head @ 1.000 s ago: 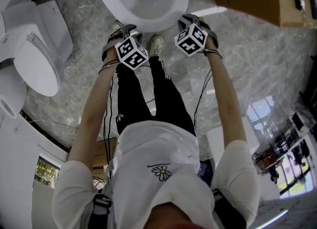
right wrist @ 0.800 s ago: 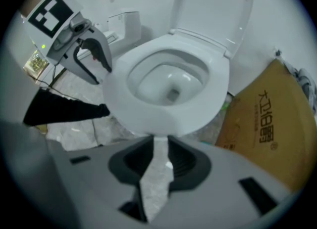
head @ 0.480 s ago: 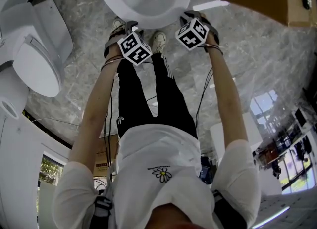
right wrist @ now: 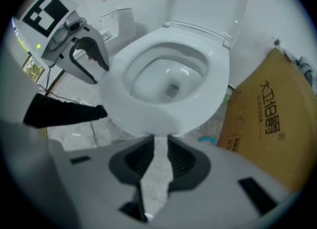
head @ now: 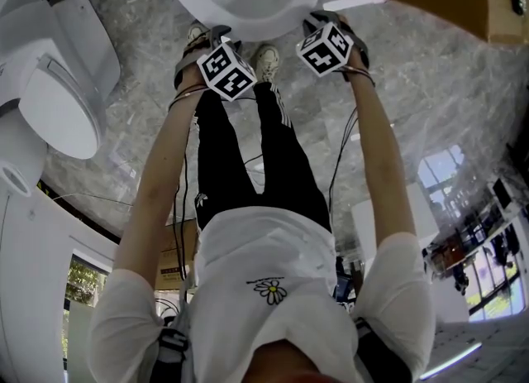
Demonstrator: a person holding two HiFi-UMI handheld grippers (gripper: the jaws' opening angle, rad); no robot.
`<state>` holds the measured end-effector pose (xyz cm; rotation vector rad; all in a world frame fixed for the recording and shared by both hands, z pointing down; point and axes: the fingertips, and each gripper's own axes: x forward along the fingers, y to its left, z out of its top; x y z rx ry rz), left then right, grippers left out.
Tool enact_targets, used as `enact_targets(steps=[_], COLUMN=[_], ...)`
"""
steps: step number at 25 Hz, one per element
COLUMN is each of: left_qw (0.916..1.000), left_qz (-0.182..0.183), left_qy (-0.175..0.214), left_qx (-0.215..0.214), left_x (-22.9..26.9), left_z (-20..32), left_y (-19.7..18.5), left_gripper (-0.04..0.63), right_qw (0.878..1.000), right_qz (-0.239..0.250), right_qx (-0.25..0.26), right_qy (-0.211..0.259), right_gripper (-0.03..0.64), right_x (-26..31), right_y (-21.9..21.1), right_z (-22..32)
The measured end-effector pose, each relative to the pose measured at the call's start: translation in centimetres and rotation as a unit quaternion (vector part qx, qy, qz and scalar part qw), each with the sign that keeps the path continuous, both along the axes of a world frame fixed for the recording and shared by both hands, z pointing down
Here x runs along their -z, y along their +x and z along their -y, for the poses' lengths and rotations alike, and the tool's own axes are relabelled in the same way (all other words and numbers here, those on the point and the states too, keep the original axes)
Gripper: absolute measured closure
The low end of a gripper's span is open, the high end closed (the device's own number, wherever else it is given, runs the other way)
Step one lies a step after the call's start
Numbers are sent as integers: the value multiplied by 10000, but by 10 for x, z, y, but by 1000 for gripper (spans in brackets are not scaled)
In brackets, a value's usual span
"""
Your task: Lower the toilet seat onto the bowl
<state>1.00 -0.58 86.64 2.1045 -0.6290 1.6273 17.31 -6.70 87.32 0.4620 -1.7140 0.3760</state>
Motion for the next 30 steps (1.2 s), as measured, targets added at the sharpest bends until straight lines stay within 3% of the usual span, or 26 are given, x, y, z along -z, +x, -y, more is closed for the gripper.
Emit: enact_targets(steps=[3,6,10,14,17,22,26,30], left_qw=[10000,9998,9975,9830,9575,8937,8488,8069], left_qz=[-4,-102,-371,-994,-1718,-2826,-3296,-3565], left_qy=[25,141,456,1115,1572,2649,3456,3997], left_qx=[2,66,395,1070,1702,2264,2268,2490], left_x=[4,21,69,149,231,391,495,557], left_z=[1,7,26,81,103,117,100,73], left_y=[0,4,8,16,23,33,39,35], left_gripper=[420,420,439,460,497,554,564,574], right_qw=[9999,9987,9953,9813,9643,9205,8684,8119], right_qz=[-11,-156,1,442,827,1505,2272,2962], right_qx=[-165,-293,-492,-660,-813,-1211,-1715,-1939], right_qy=[42,398,830,1753,2381,3396,4060,4641], right_gripper=[520,552,558,575,581,583,583,583], right_x=[2,16,69,162,246,390,492,565], right_y=[1,8,9,1,-7,-15,-20,-26], right_z=[0,13,34,78,84,73,50,15])
